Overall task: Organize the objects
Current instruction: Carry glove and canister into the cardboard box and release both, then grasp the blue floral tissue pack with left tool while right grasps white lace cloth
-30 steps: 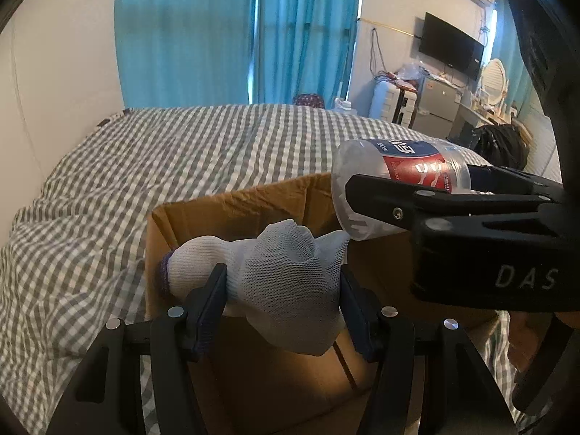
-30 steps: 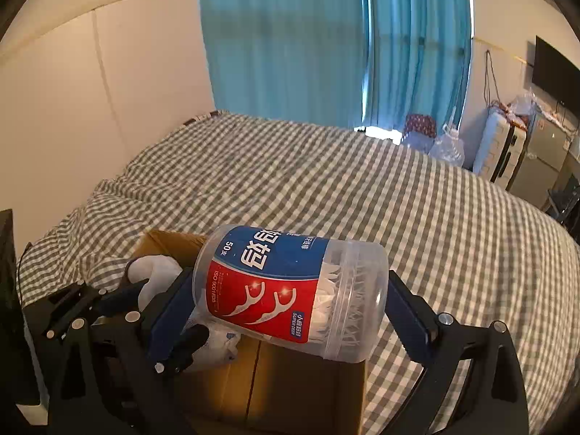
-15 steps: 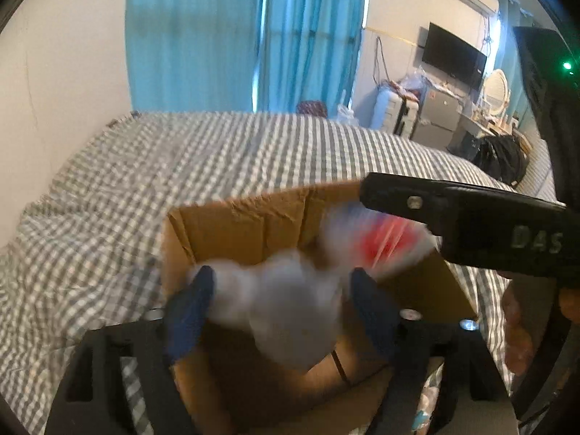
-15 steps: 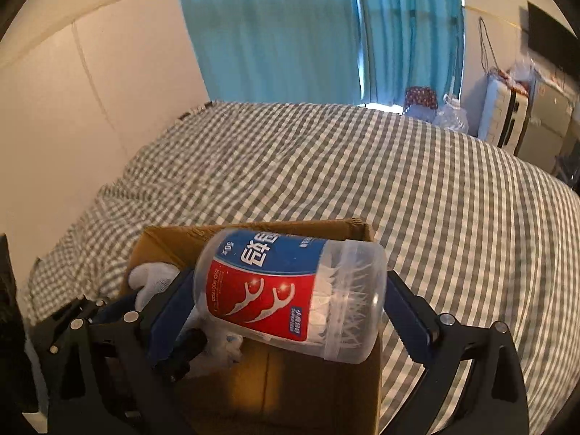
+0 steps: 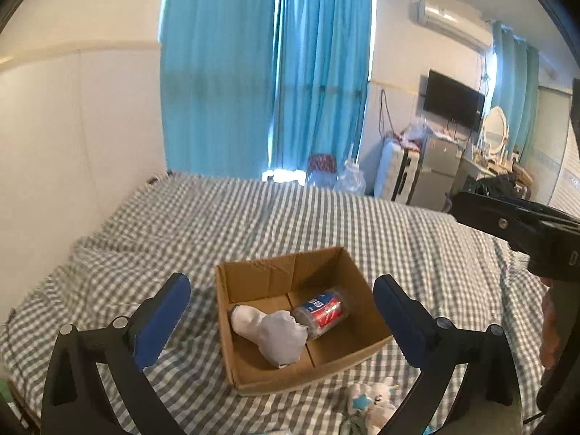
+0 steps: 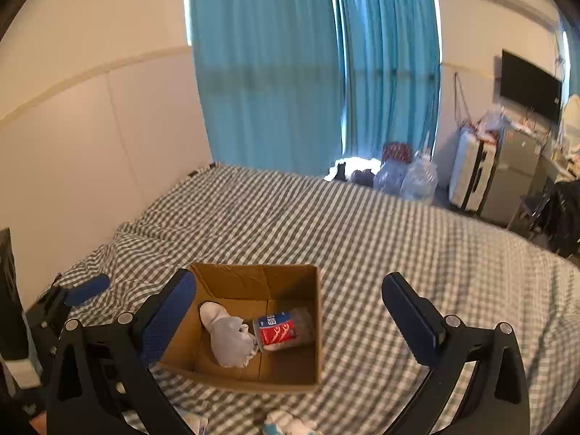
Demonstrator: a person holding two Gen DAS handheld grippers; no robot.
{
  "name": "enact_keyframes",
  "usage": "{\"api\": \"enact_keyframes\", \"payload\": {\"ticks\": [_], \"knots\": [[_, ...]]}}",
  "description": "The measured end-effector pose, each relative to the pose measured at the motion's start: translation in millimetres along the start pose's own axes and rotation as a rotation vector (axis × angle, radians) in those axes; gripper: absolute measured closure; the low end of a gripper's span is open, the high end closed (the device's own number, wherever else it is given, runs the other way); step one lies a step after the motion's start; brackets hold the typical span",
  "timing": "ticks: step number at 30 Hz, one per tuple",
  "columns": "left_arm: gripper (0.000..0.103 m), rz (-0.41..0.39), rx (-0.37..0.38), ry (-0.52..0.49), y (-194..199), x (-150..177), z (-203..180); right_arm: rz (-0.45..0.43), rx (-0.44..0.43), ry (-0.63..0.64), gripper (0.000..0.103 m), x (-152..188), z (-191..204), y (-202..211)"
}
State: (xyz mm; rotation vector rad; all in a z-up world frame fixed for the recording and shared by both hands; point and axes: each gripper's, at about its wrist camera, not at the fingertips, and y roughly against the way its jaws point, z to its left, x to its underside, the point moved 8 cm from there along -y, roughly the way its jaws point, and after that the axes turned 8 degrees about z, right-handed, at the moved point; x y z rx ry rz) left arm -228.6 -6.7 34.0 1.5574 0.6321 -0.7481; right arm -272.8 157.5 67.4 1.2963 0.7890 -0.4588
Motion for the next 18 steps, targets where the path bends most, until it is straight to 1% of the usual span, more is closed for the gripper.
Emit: {"api": "enact_keyframes", "payload": {"ticks": [2,5,9,14,15,18], "knots": [[0.000,-0.022,-0.009,0.002,22,1,0,-0.024,0.010,0.011,0.000,1,2,25],[0.000,-0.037,-0.015,0.008,44,6,0,-0.067,0.029,0.037,0.000,7,5,68],[0.000,-0.045,-0.026,0.007,66,18,1,-0.090,0.038,0.070,0.000,20,11,104],[0.000,-0.032,-0.036,0.013,81,40,0,-0.098,0.059,0.110,0.000,44,15,130],[0.000,-0.025,-0.039,0.012,81,47,0,-0.102,0.072,0.112,0.000,49,14,134],[0.000,-0.003,-0.059,0.002,77,65,-1,-0.096,0.072,0.122,0.000,66,13,139]]}}
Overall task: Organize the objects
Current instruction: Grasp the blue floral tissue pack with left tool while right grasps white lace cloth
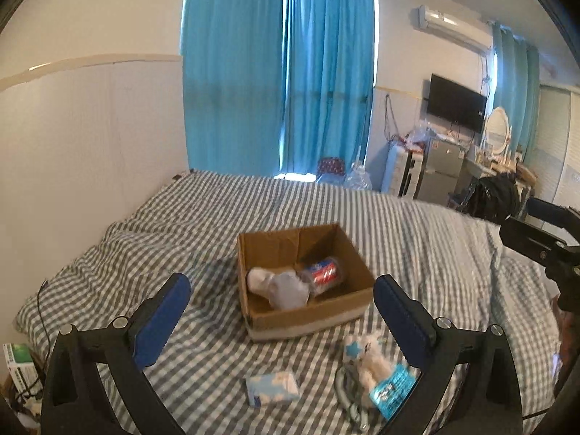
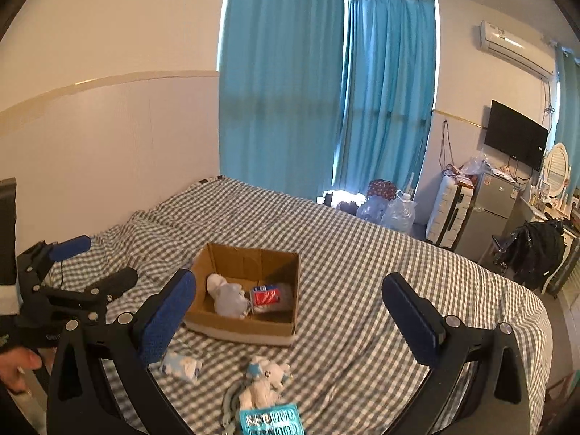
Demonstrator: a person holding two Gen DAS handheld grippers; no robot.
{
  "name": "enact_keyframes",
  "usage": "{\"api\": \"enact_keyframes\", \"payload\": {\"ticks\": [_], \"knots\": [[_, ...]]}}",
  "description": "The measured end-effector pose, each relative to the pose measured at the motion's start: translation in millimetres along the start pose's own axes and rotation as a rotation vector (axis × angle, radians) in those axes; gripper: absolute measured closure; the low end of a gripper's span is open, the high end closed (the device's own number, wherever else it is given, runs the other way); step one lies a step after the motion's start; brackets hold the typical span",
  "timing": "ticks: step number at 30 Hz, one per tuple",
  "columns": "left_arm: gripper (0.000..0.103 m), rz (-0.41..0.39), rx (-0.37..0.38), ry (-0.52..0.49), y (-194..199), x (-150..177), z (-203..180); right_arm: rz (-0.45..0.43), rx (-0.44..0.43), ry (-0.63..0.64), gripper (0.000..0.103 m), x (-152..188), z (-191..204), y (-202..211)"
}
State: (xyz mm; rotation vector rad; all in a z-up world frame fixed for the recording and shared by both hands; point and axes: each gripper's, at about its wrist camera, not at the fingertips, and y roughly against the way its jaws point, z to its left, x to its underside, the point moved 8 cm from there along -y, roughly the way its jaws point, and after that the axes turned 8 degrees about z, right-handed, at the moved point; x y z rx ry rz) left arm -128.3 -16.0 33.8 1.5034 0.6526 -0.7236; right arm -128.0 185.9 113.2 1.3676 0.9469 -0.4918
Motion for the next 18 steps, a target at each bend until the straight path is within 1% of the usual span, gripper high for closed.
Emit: {"api": "enact_keyframes", "payload": {"ticks": [2,3,5,8,11,12,15,18], "knots": [[0.000,0.042,-0.018,0.002,-14,20,1,0.014,0.000,0.001,0.000,12,-1,-2],[0.000,0.056,-0.018,0.002,-18,27,0,0.025,-0.003,0.005,0.000,20,-2,-5],[0.000,0.106,-0.021,0.007,-38,50,1,0.055,-0.002,0.015,0.000,37,0,-17],[0.000,0.174,-0.055,0.016,-68,82,6,0.125,-0.025,0.014,0.000,67,3,-47],[0.000,0.257,-0.069,0.036,-102,114,9,0.213,-0.099,-0.013,0.000,100,8,-84],[0.000,0.270,-0.072,0.042,-108,120,10,0.235,-0.107,-0.016,0.000,109,10,-92],[0.000,0.333,-0.077,0.066,-136,145,13,0.313,-0.105,0.004,0.000,137,14,-129],[0.000,0.372,-0.068,0.074,-151,159,11,0.379,-0.109,0.019,0.001,161,18,-158]]}}
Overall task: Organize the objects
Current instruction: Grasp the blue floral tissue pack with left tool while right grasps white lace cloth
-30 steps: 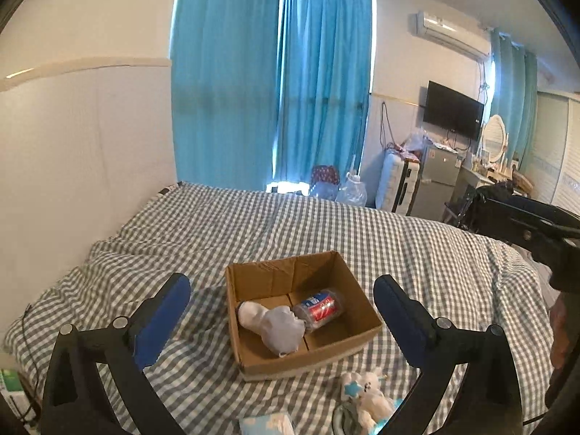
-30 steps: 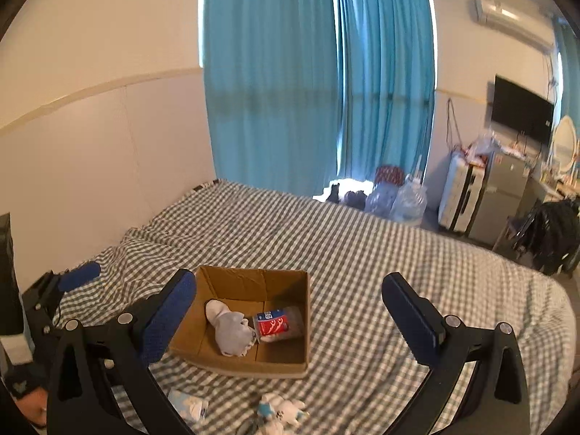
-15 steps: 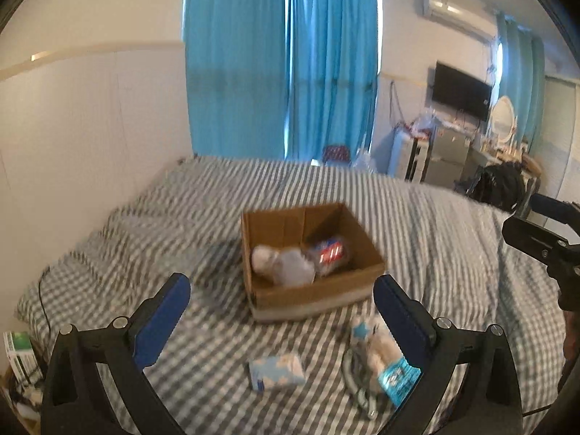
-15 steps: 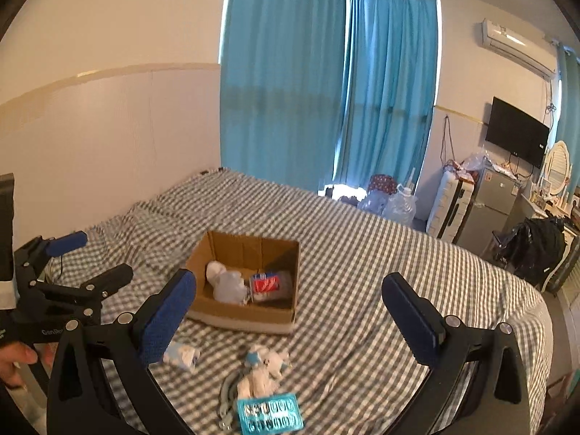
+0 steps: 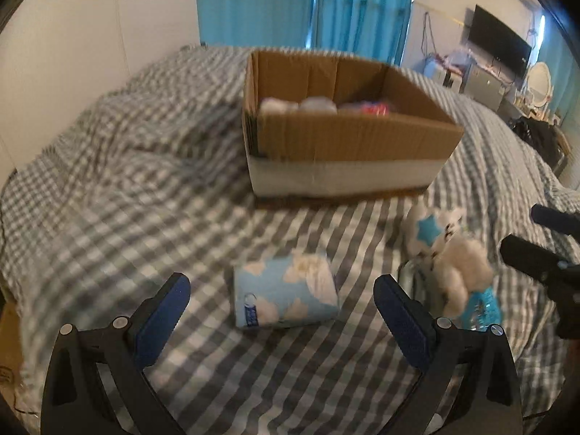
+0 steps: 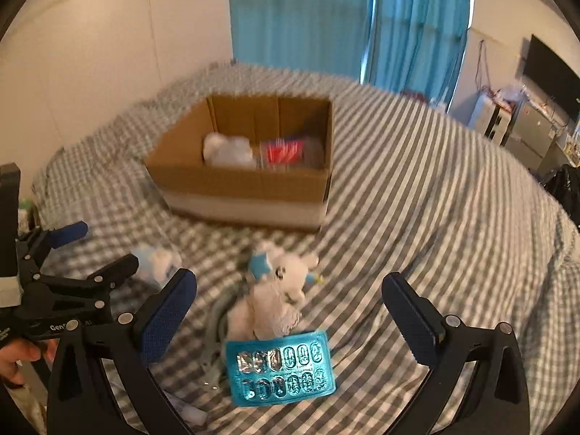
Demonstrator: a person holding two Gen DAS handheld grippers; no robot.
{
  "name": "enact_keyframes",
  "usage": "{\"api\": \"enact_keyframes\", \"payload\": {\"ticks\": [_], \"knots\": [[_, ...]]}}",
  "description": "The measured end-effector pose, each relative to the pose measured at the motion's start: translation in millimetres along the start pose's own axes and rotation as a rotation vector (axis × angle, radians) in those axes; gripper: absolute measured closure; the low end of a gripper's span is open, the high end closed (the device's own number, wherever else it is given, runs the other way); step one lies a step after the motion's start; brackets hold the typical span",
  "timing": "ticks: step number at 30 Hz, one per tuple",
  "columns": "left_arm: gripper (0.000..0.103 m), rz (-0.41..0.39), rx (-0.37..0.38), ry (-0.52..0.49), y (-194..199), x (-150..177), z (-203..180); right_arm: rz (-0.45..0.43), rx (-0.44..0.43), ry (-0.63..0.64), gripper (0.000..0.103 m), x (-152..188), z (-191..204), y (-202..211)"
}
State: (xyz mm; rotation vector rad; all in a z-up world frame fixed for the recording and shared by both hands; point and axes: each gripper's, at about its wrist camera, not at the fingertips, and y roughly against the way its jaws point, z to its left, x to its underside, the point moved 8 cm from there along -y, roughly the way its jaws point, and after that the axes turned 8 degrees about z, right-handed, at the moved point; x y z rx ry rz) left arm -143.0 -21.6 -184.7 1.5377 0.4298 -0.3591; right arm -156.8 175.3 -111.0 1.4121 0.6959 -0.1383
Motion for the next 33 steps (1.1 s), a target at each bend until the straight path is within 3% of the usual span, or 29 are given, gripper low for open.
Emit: {"api": "enact_keyframes", "payload": {"ticks": [6,9,14,16,17,18,19,28,33], "knots": [[0.000,0.064,-0.010,-0.013,-33,10,-3,0.120,-0.059,0.018,0.017,23,5,-53],[0.000,0.085,-0.017,-0.024,-44,11,-5,0.171,-0.074,0.035,0.032,35,8,-74],[0.000,0.079,-0.020,-0.053,-52,12,-11,0.179,-0.081,0.036,0.074,44,7,-82],[0.006,0.066,-0.021,-0.058,-52,12,-13,0.163,-0.071,0.044,0.081,43,7,-80],[0.015,0.069,-0.006,-0.067,-51,13,-15,0.154,-0.067,0.052,0.084,43,8,-79],[0.024,0.072,0.012,-0.072,-50,15,-18,0.146,-0.060,0.062,0.084,42,9,-76],[0.025,0.075,0.027,-0.076,-49,16,-21,0.142,-0.053,0.066,0.085,42,9,-75],[0.026,0.029,0.057,-0.092,-15,25,-33,0.064,-0.042,0.043,0.086,33,12,-41],[0.026,-0.043,0.078,-0.104,20,16,-30,-0.001,-0.031,0.040,0.086,26,19,-8]]}}
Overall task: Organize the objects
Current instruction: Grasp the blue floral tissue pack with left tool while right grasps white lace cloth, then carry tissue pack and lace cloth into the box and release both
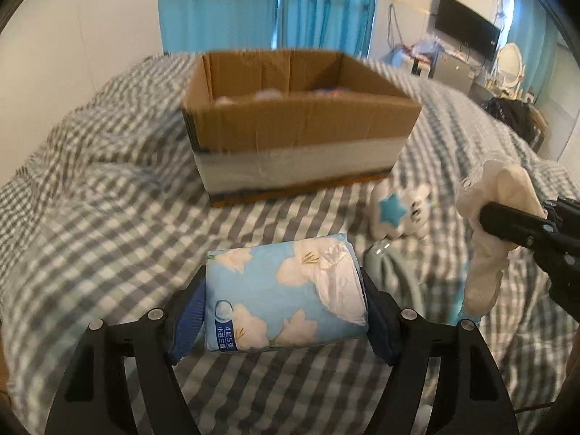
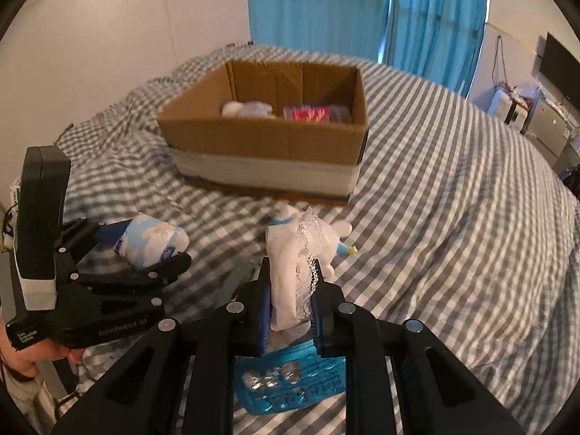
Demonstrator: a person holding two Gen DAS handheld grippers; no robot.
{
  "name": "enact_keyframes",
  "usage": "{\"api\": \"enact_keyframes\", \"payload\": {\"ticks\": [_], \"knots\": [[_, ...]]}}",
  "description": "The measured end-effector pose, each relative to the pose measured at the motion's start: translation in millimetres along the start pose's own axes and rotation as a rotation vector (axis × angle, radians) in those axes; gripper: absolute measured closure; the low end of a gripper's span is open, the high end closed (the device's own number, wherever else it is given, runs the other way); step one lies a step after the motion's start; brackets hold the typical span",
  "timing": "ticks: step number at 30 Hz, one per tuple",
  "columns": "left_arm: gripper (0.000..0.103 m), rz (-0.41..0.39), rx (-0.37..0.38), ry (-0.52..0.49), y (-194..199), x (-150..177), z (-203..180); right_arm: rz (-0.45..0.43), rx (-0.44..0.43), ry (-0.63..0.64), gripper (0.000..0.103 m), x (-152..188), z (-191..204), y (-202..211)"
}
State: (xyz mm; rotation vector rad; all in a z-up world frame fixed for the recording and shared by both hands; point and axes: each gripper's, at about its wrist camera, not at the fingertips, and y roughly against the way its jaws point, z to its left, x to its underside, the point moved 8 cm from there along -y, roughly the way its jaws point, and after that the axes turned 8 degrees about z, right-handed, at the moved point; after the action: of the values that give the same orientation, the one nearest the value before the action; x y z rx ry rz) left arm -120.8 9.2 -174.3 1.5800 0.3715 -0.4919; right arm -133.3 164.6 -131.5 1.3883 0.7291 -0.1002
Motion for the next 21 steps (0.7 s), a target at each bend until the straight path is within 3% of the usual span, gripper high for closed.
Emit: {"api": "enact_keyframes", "payload": {"ticks": [11,21], "knots": [[0.026,-0.162,0.031,-0.044,77,-32,-8,-0.128,0.039,0.002,0.086,-11,10,81],[0.026,-0.251,0.079,-0.058,112,-70,-11,-0.207,0.061,0.001,0.086,-31,13,128]]}}
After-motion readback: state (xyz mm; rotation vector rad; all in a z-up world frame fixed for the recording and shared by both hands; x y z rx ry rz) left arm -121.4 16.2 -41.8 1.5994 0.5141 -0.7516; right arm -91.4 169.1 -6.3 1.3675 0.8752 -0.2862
